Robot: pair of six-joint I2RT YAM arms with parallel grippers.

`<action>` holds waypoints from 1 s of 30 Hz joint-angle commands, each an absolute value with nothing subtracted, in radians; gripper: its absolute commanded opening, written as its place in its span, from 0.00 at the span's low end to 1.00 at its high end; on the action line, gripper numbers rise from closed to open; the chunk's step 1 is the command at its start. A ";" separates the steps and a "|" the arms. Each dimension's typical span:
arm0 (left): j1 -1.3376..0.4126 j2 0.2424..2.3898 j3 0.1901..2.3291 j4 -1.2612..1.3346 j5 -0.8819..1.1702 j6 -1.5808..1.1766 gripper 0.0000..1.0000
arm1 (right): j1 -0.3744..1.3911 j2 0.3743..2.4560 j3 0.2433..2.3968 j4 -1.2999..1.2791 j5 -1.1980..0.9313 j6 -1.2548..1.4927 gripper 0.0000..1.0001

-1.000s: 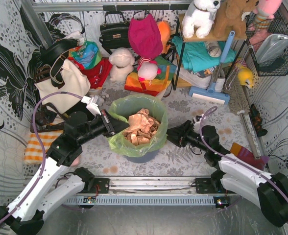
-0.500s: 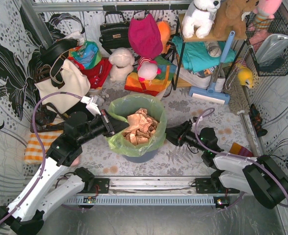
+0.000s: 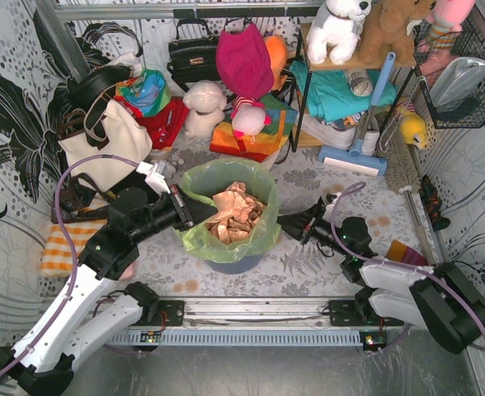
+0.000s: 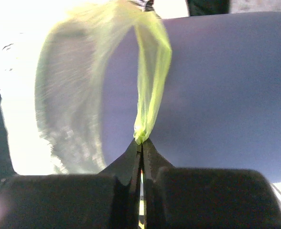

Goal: Tie the trash bag

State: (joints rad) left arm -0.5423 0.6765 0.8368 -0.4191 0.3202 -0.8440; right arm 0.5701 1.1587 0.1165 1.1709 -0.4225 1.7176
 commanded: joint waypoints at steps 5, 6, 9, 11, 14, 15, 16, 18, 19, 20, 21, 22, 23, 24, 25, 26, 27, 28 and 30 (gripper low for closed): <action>-0.542 0.666 0.857 -0.406 0.298 -0.836 0.00 | 0.571 0.790 0.188 0.926 -0.299 1.624 0.00; -0.543 0.668 0.857 -0.403 0.303 -0.838 0.00 | 0.571 0.752 0.210 0.873 -0.287 1.602 0.00; -0.543 0.682 0.863 -0.382 0.316 -0.838 0.00 | 0.571 0.689 0.267 0.814 -0.271 1.572 0.00; -0.543 0.698 0.870 -0.360 0.327 -0.838 0.00 | 0.571 0.692 0.321 0.789 -0.290 1.545 0.00; -0.543 0.733 0.892 -0.309 0.354 -0.838 0.00 | 0.571 0.740 0.413 0.802 -0.341 1.509 0.00; -0.544 0.747 0.900 -0.294 0.366 -0.838 0.00 | 0.571 0.761 0.448 0.798 -0.359 1.498 0.00; -0.547 0.758 0.910 -0.284 0.374 -0.835 0.00 | 0.571 0.782 0.484 0.786 -0.375 1.481 0.00; -0.554 0.778 0.927 -0.262 0.378 -0.834 0.00 | 0.571 0.829 0.564 0.760 -0.409 1.441 0.00; -0.559 0.790 0.933 -0.249 0.378 -0.833 0.00 | 0.571 0.854 0.607 0.743 -0.432 1.426 0.00; -0.564 0.800 0.938 -0.230 0.380 -0.833 0.00 | 0.572 0.881 0.643 0.731 -0.459 1.416 0.00; -0.573 0.811 0.944 -0.211 0.382 -0.832 0.00 | 0.572 0.905 0.685 0.719 -0.474 1.405 0.00; -0.585 0.827 0.953 -0.194 0.381 -0.832 0.00 | 0.573 0.930 0.714 0.705 -0.488 1.396 0.00; -0.598 0.842 0.963 -0.181 0.376 -0.831 0.00 | 0.574 0.960 0.741 0.693 -0.501 1.388 0.00; -0.616 0.859 0.973 -0.168 0.366 -0.828 0.00 | 0.576 0.978 0.764 0.676 -0.509 1.375 0.00; -0.634 0.872 0.983 -0.156 0.355 -0.824 0.00 | 0.580 0.998 0.787 0.661 -0.517 1.363 0.00; -0.651 0.887 0.991 -0.145 0.345 -0.822 0.00 | 0.587 1.018 0.809 0.653 -0.526 1.352 0.00; -0.667 0.903 1.000 -0.132 0.340 -0.819 0.00 | 0.594 1.038 0.829 0.649 -0.534 1.347 0.00; -0.683 0.919 1.010 -0.120 0.333 -0.818 0.00 | 0.604 1.056 0.845 0.652 -0.541 1.343 0.00; -0.711 0.946 1.038 -0.101 0.316 -0.814 0.00 | 0.626 1.086 0.878 0.662 -0.551 1.333 0.00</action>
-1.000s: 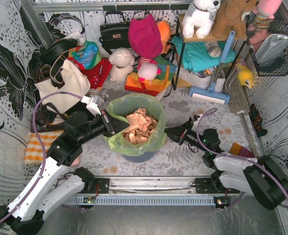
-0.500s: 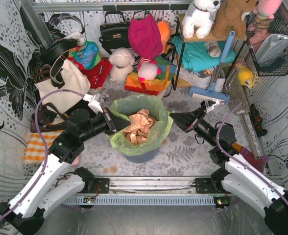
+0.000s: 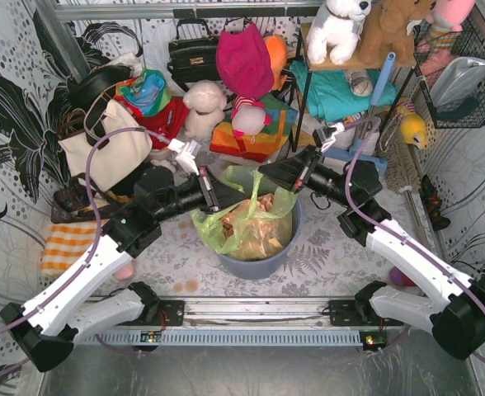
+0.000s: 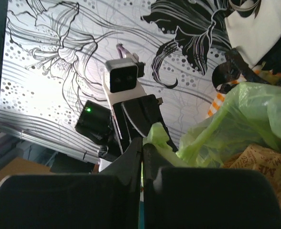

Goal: Tie the trash bag

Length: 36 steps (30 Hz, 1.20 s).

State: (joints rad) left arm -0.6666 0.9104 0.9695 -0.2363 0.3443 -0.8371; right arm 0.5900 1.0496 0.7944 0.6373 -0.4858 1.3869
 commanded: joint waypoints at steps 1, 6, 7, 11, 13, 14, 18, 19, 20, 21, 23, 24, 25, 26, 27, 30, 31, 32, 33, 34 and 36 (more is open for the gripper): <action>-0.721 0.959 1.056 -0.093 0.314 -0.810 0.00 | 0.638 1.097 0.894 0.667 -0.554 1.328 0.00; -0.742 1.010 1.169 -0.085 0.308 -0.778 0.00 | 0.655 1.115 0.961 0.632 -0.552 1.297 0.00; -0.742 1.012 1.185 -0.086 0.302 -0.773 0.00 | 0.655 1.107 0.972 0.602 -0.543 1.281 0.00; -0.742 1.015 1.231 -0.128 0.237 -0.740 0.00 | 0.655 1.055 1.015 0.391 -0.442 1.161 0.00; -0.742 1.020 1.240 -0.151 0.201 -0.722 0.00 | 0.655 1.029 1.036 0.273 -0.354 1.102 0.00; -0.742 1.025 1.242 -0.164 0.181 -0.713 0.00 | 0.655 1.019 1.037 0.236 -0.315 1.078 0.00; -0.742 1.047 1.256 -0.217 0.109 -0.686 0.00 | 0.653 1.003 1.013 0.179 -0.194 1.036 0.00; -0.742 1.049 1.261 -0.229 0.090 -0.680 0.00 | 0.653 1.004 1.010 0.179 -0.179 1.030 0.00; -0.742 1.051 1.267 -0.243 0.055 -0.673 0.00 | 0.652 1.008 1.011 0.176 -0.166 1.023 0.00; -0.742 1.053 1.274 -0.262 0.016 -0.666 0.00 | 0.652 1.015 1.014 0.172 -0.150 1.013 0.00; -0.741 1.059 1.288 -0.304 -0.070 -0.651 0.00 | 0.652 1.024 1.024 0.141 -0.101 0.992 0.00; -0.741 1.064 1.294 -0.321 -0.114 -0.643 0.00 | 0.649 1.029 1.025 0.129 -0.073 0.985 0.00; -0.740 1.071 1.302 -0.341 -0.152 -0.628 0.00 | 0.646 1.035 1.023 0.116 -0.042 0.981 0.00; -0.738 1.085 1.309 -0.354 -0.184 -0.615 0.00 | 0.637 1.044 1.020 0.111 -0.022 0.981 0.00; -0.732 1.096 1.314 -0.360 -0.201 -0.602 0.00 | 0.625 1.053 1.015 0.113 -0.011 0.981 0.00; -0.705 1.142 1.324 -0.346 -0.211 -0.570 0.00 | 0.597 1.083 1.008 0.135 0.028 0.980 0.00; -0.691 1.163 1.329 -0.340 -0.207 -0.565 0.00 | 0.584 1.096 1.008 0.144 0.037 0.979 0.00; -0.675 1.182 1.336 -0.331 -0.196 -0.561 0.00 | 0.568 1.110 1.007 0.159 0.036 0.981 0.00; -0.657 1.204 1.342 -0.322 -0.182 -0.558 0.00 | 0.551 1.128 1.004 0.185 0.022 0.985 0.00; -0.641 1.224 1.352 -0.312 -0.170 -0.557 0.00 | 0.533 1.144 1.000 0.217 0.004 0.992 0.00; -0.613 1.263 1.378 -0.296 -0.149 -0.552 0.00 | 0.507 1.181 0.996 0.289 -0.027 1.001 0.00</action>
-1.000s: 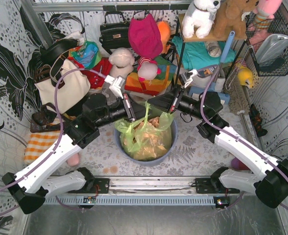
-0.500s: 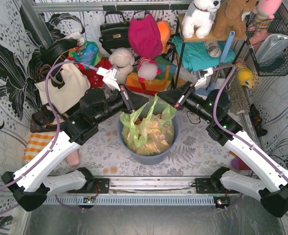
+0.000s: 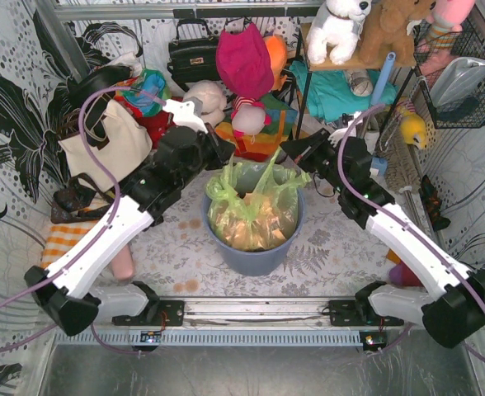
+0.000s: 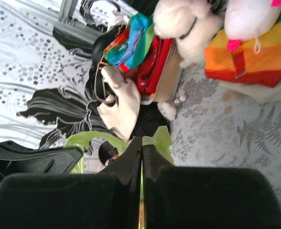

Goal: Tie the trash bag

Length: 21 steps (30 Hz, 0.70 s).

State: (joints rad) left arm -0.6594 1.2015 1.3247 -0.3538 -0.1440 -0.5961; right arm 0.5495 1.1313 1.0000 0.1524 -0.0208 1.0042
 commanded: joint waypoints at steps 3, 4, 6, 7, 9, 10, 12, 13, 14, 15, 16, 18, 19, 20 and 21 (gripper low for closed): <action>-0.594 1.298 1.420 -0.258 -0.138 -0.523 0.00 | 0.494 1.243 1.063 0.349 -0.091 0.980 0.00; -0.592 1.298 1.428 -0.234 -0.127 -0.509 0.00 | 0.493 1.264 1.096 0.362 -0.118 0.968 0.00; -0.590 1.286 1.434 -0.175 -0.083 -0.490 0.00 | 0.492 1.299 1.164 0.385 -0.189 0.956 0.00; -0.591 1.269 1.433 -0.147 -0.052 -0.483 0.00 | 0.493 1.317 1.201 0.390 -0.224 0.957 0.00; -0.590 1.235 1.426 -0.099 0.006 -0.472 0.00 | 0.494 1.328 1.257 0.404 -0.288 0.962 0.00; -0.591 1.210 1.415 -0.075 0.038 -0.469 0.00 | 0.495 1.327 1.277 0.418 -0.324 0.968 0.00; -0.591 1.152 1.376 -0.019 0.116 -0.459 0.00 | 0.499 1.315 1.294 0.456 -0.400 1.002 0.00; -0.591 1.116 1.352 0.003 0.161 -0.449 0.00 | 0.502 1.302 1.298 0.465 -0.433 1.015 0.00; -0.591 1.080 1.324 0.029 0.201 -0.445 0.00 | 0.507 1.289 1.300 0.470 -0.460 1.021 0.00; -0.590 1.039 1.294 0.045 0.229 -0.446 0.00 | 0.512 1.268 1.299 0.470 -0.485 1.024 0.00; -0.590 0.999 1.268 0.054 0.251 -0.448 0.00 | 0.517 1.249 1.296 0.468 -0.503 1.026 0.00; -0.590 0.928 1.219 0.057 0.279 -0.460 0.00 | 0.524 1.208 1.286 0.465 -0.538 1.029 0.00; -0.590 0.898 1.202 0.052 0.280 -0.467 0.00 | 0.523 1.189 1.279 0.459 -0.549 1.031 0.00; -0.590 0.867 1.185 0.045 0.280 -0.478 0.00 | 0.524 1.168 1.272 0.448 -0.560 1.031 0.00; -0.590 0.837 1.166 0.042 0.279 -0.487 0.00 | 0.524 1.147 1.265 0.434 -0.564 1.029 0.00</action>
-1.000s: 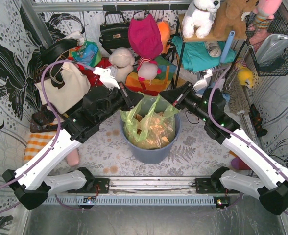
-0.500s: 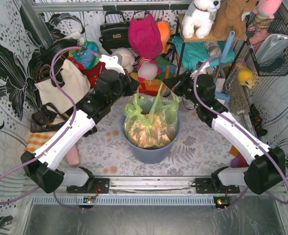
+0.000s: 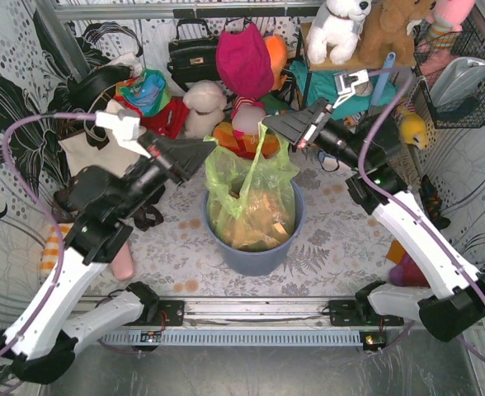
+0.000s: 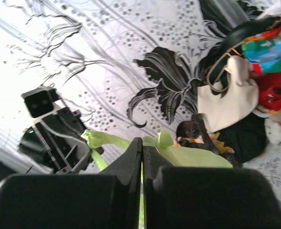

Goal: Tie the trash bag

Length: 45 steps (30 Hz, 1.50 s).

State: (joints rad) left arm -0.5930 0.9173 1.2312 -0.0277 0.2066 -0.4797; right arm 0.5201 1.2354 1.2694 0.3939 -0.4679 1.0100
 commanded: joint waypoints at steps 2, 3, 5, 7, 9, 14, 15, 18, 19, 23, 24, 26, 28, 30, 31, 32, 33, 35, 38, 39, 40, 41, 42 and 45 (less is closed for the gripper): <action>-0.590 0.787 1.148 0.041 0.272 -0.512 0.00 | 0.524 1.106 1.246 0.400 -0.564 1.016 0.00; -0.590 0.769 1.146 0.040 0.272 -0.523 0.00 | 0.524 1.090 1.240 0.375 -0.557 1.006 0.00; -0.591 0.747 1.157 0.027 0.266 -0.539 0.00 | 0.524 1.059 1.236 0.331 -0.539 0.985 0.00; -0.591 0.745 1.181 0.005 0.256 -0.541 0.00 | 0.525 1.036 1.237 0.295 -0.522 0.971 0.00; -0.591 0.759 1.222 -0.036 0.239 -0.543 0.00 | 0.524 1.015 1.241 0.272 -0.516 0.954 0.00; -0.591 0.829 1.348 -0.101 0.235 -0.538 0.00 | 0.524 1.001 1.320 0.167 -0.484 0.914 0.00; -0.590 0.850 1.388 -0.122 0.224 -0.533 0.00 | 0.523 1.013 1.348 0.145 -0.473 0.908 0.00; -0.590 0.919 1.522 -0.230 0.154 -0.519 0.00 | 0.524 1.064 1.472 0.049 -0.422 0.862 0.00; -0.590 0.935 1.560 -0.286 0.130 -0.518 0.00 | 0.523 1.081 1.514 0.029 -0.409 0.849 0.00; -0.591 0.962 1.670 -0.449 -0.030 -0.523 0.00 | 0.524 1.117 1.628 -0.010 -0.423 0.801 0.00; -0.591 0.958 1.678 -0.468 -0.061 -0.526 0.00 | 0.523 1.118 1.647 -0.022 -0.423 0.791 0.00; -0.590 0.943 1.680 -0.472 -0.083 -0.527 0.00 | 0.524 1.118 1.681 -0.043 -0.419 0.780 0.00; -0.590 0.934 1.684 -0.469 -0.076 -0.532 0.00 | 0.524 1.118 1.706 -0.069 -0.408 0.769 0.00; -0.591 0.930 1.701 -0.477 -0.078 -0.542 0.00 | 0.524 1.114 1.726 -0.112 -0.374 0.746 0.00; -0.591 0.929 1.710 -0.488 -0.094 -0.550 0.00 | 0.523 1.108 1.734 -0.137 -0.350 0.734 0.00; -0.590 0.927 1.720 -0.506 -0.125 -0.561 0.00 | 0.524 1.099 1.731 -0.157 -0.321 0.724 0.00; -0.591 0.923 1.724 -0.527 -0.170 -0.575 0.00 | 0.524 1.084 1.715 -0.166 -0.295 0.720 0.00; -0.590 0.910 1.706 -0.549 -0.222 -0.584 0.00 | 0.524 1.046 1.649 -0.160 -0.285 0.729 0.00; -0.590 0.900 1.659 -0.521 -0.152 -0.570 0.08 | 0.525 0.984 1.498 -0.098 -0.349 0.764 0.00; -0.590 0.898 1.636 -0.489 -0.084 -0.568 0.14 | 0.525 0.963 1.455 -0.075 -0.381 0.783 0.00; -0.591 0.898 1.611 -0.457 0.002 -0.572 0.21 | 0.525 0.956 1.423 -0.060 -0.409 0.796 0.00; -0.590 0.902 1.592 -0.435 0.080 -0.579 0.29 | 0.525 0.952 1.401 -0.056 -0.430 0.807 0.08; -0.590 0.908 1.575 -0.424 0.144 -0.588 0.36 | 0.523 0.948 1.379 -0.049 -0.461 0.820 0.19; -0.591 0.913 1.533 -0.438 0.276 -0.603 0.50 | 0.524 0.932 1.320 -0.026 -0.515 0.852 0.45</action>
State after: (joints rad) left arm -0.5926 0.8932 1.5852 -0.4839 0.0475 -0.5850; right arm 0.5217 0.9424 1.3766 -0.1036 -0.4175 0.7994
